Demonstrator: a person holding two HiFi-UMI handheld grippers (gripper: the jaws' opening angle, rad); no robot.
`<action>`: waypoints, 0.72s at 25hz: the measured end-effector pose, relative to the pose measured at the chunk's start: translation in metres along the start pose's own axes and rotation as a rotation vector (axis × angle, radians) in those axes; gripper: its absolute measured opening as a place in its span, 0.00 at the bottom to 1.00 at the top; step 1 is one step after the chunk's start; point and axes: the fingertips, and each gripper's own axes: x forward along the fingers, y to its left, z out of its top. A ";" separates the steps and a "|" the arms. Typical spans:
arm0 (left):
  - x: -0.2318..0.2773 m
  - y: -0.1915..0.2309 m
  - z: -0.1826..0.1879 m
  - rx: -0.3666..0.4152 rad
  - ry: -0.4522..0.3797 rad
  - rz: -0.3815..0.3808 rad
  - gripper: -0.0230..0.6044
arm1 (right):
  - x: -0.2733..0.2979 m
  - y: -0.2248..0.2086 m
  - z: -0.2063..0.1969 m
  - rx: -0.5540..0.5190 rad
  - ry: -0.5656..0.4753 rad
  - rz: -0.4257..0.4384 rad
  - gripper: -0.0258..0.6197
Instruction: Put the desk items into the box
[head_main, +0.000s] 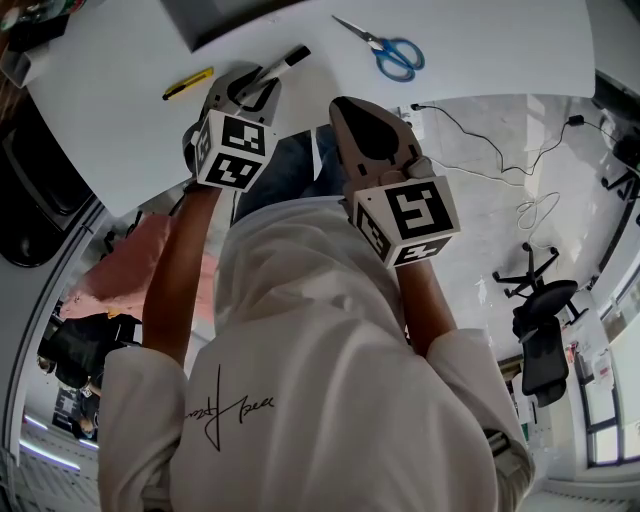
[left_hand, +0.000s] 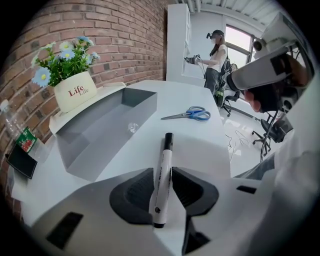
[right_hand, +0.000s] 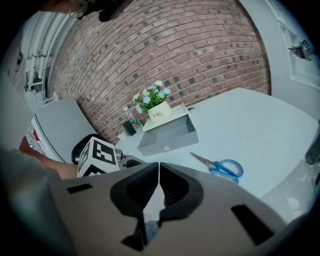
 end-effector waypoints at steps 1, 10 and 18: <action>0.000 0.000 0.000 0.004 0.002 0.001 0.22 | 0.000 0.000 0.000 -0.001 0.000 0.000 0.08; 0.001 -0.007 0.000 0.030 0.013 0.015 0.15 | -0.001 0.002 0.001 -0.010 0.000 0.003 0.08; -0.005 0.004 -0.007 -0.032 0.018 0.040 0.15 | -0.004 0.001 0.003 -0.017 -0.003 -0.003 0.08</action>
